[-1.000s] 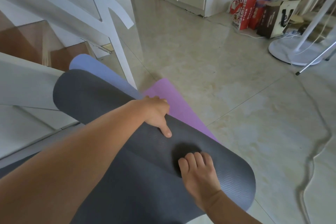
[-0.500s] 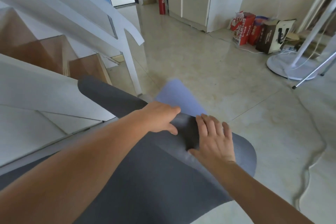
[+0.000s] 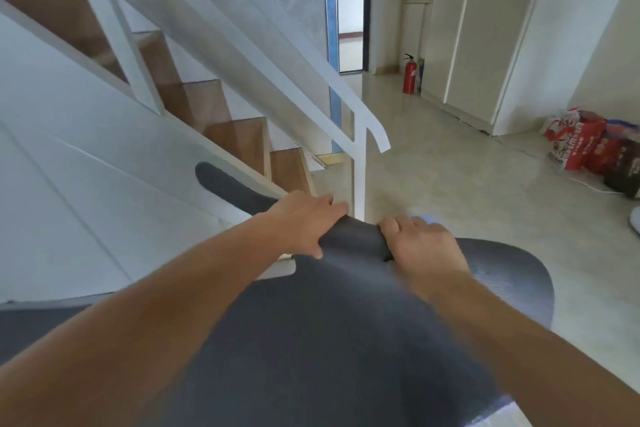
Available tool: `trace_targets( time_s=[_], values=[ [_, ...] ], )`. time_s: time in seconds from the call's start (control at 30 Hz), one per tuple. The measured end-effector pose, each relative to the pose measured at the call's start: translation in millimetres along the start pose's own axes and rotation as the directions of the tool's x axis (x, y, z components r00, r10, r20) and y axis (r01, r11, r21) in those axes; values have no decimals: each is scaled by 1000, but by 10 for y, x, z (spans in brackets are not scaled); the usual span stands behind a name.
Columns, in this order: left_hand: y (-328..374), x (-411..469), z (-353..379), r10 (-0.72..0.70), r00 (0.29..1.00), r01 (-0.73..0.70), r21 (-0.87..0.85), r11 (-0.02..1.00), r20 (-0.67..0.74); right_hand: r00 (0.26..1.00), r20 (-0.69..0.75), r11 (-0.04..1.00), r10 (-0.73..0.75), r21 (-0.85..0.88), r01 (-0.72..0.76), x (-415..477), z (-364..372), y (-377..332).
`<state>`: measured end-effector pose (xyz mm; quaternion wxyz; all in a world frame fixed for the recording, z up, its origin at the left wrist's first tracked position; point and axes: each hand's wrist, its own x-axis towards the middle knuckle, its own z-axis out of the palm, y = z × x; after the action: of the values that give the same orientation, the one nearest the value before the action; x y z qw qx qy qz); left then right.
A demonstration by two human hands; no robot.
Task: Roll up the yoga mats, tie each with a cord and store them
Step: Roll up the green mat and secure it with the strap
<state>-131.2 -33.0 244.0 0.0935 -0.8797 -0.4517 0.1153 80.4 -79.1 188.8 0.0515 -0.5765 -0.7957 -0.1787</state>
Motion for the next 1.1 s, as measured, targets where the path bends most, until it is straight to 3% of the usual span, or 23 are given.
trace_targets(
  time_s=[0.17, 0.27, 0.5, 0.6, 0.7, 0.77, 0.83, 0.93, 1.0, 1.03, 1.1],
  values=[
    [250, -869, -245, -47, 992, 68, -187, 980, 113, 997, -18, 993, -75, -91, 73, -424, -521, -346],
    [616, -1329, -307, -23, 979, 73, -242, 968, 203, 985, -125, 992, -122, -4, 123, -981, -673, -458],
    [1716, -2136, -361, 115, 892, 65, -376, 924, 437, 978, -78, 968, -195, 144, 205, -2384, -705, -523],
    [2016, -2406, -331, 130, 938, -38, -277, 960, 320, 984, -1, 960, -178, 218, 174, -2831, -758, -506],
    [2244, -2766, -84, 92, 996, -91, 69, 993, -6, 994, 21, 982, -109, 161, 104, -3078, -834, -457],
    [2349, -2997, 136, 49, 993, -31, 163, 986, -103, 964, 244, 981, -108, 185, 63, -3118, -947, -426],
    [2382, -3134, 288, -33, 994, 48, 149, 988, -100, 905, 386, 967, -179, 237, 90, -3085, -983, -452],
    [2281, -3123, 384, -195, 981, 195, 51, 979, -12, 862, 429, 935, -271, 330, 130, -2961, -951, -568],
    [2214, -3106, 404, -221, 974, 223, -17, 975, 57, 843, 456, 935, -285, 327, 139, -2892, -928, -620],
    [2181, -3107, 429, -230, 970, 235, -54, 970, 80, 863, 421, 939, -280, 307, 156, -2875, -921, -651],
    [2126, -3135, 487, -257, 961, 269, -126, 955, 101, 933, 192, 940, -306, 216, 264, -2904, -849, -738]
  ],
)
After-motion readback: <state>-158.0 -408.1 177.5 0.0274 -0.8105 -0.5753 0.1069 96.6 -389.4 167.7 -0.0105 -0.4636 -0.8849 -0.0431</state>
